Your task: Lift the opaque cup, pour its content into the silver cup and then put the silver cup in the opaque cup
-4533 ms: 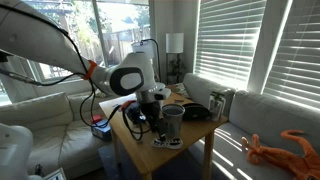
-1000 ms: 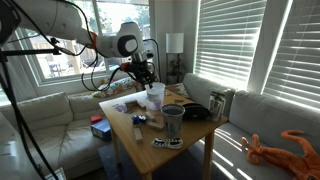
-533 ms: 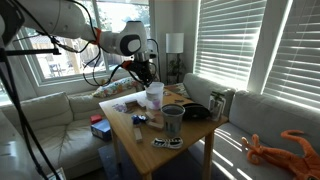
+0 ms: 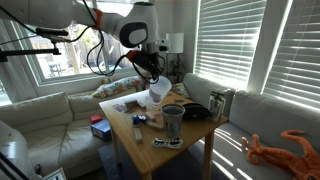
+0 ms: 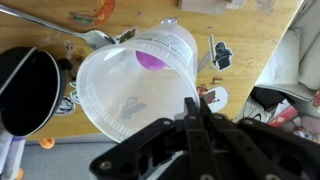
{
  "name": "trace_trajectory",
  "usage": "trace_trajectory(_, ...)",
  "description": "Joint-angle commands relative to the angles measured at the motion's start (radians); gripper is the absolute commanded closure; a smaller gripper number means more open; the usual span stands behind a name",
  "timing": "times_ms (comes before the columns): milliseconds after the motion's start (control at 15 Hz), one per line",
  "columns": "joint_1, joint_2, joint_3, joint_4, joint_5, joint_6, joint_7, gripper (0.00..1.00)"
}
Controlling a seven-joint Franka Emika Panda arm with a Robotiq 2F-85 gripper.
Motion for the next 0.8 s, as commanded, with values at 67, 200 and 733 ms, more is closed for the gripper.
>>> trace_trajectory(67,-0.024,-0.185,-0.077,-0.14,0.109,-0.023,-0.088,0.99)
trace_trajectory(200,-0.022,-0.26,-0.119,-0.201,0.152,-0.001,-0.155,0.99)
trace_trajectory(733,0.004,-0.275,-0.179,-0.215,0.201,0.008,-0.188,0.99)
